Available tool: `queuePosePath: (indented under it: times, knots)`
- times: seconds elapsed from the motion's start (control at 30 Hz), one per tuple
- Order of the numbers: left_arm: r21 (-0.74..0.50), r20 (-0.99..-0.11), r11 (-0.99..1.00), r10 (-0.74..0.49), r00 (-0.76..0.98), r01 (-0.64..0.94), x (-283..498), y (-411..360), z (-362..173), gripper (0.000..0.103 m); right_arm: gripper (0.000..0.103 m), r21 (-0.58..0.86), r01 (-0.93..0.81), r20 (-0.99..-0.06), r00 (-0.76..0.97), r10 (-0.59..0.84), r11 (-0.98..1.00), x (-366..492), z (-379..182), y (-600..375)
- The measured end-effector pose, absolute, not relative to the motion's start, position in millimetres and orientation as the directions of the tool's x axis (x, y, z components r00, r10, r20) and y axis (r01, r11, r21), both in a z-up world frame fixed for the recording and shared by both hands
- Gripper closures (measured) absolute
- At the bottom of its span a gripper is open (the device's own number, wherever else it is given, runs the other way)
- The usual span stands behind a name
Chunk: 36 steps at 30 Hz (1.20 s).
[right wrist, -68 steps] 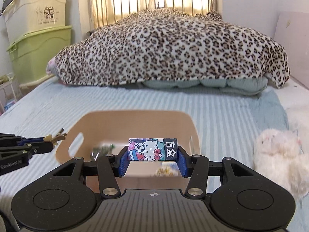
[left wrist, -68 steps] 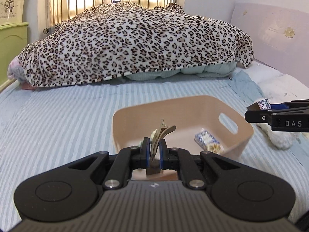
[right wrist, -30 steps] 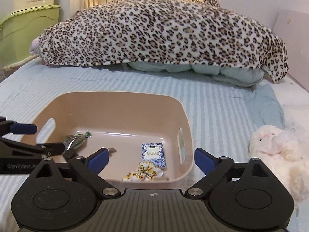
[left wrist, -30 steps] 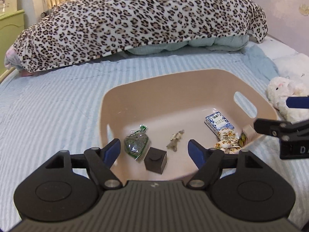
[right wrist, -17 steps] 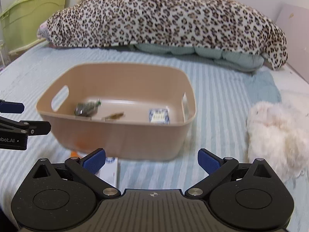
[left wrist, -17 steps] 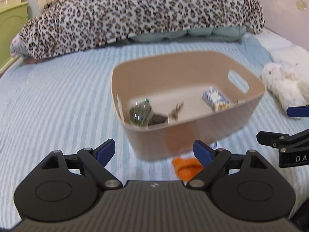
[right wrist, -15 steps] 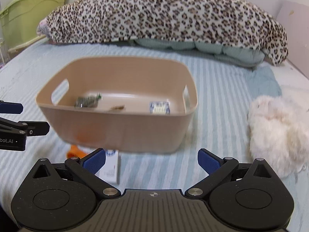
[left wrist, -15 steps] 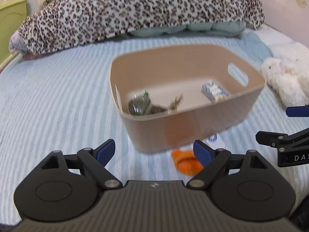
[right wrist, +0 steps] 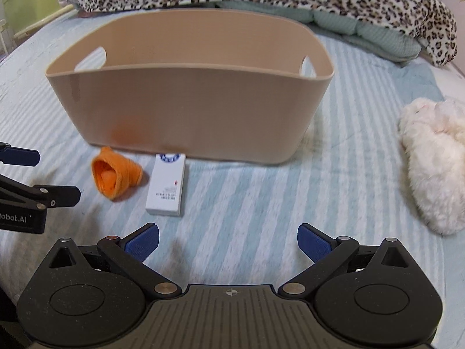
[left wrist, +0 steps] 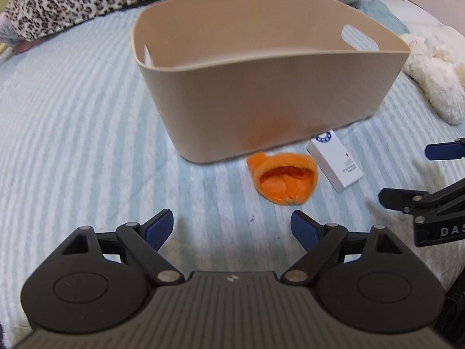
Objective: Organize objects
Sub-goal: 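Grasp the orange key cover with the left tool while the right tool grasps the white medicine box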
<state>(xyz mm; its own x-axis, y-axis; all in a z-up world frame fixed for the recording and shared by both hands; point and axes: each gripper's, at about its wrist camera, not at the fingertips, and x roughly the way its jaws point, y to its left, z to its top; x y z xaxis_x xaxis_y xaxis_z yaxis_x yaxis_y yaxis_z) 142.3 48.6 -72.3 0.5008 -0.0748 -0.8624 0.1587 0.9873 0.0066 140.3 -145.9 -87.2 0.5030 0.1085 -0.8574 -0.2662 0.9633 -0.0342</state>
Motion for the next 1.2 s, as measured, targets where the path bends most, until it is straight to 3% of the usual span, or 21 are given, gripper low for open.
queuePosePath:
  times: [0.47,0.63,0.7,0.77,0.9,1.2]
  knots:
    - [-0.084,-0.856,0.975,-0.175,0.487,0.204,168,33,-91,0.015,0.0,-0.01,-0.28,-0.894,0.432,0.117,0.96,150,-114,-144]
    - [-0.08,-0.836,0.985,-0.149,0.528,0.153,174,32,-100,0.015,0.0,-0.007,-0.287,-0.893,0.432,0.123,0.958,152,-117,-143]
    - [-0.08,-0.823,0.987,-0.146,0.549,0.142,174,35,-99,0.018,0.0,0.007,-0.293,-0.89,0.433,0.139,0.956,153,-117,-141]
    - [-0.065,-0.816,0.987,-0.139,0.561,0.15,174,37,-99,0.03,0.0,0.022,-0.299,-0.887,0.434,0.156,0.954,155,-118,-140]
    - [-0.088,-0.815,0.986,-0.153,0.559,0.142,177,45,-100,0.035,0.0,0.031,-0.311,-0.881,0.44,0.173,0.95,157,-119,-133]
    - [-0.1,-0.816,0.986,-0.156,0.557,0.131,181,50,-99,0.062,0.0,0.041,-0.327,-0.863,0.464,0.198,0.944,163,-118,-118]
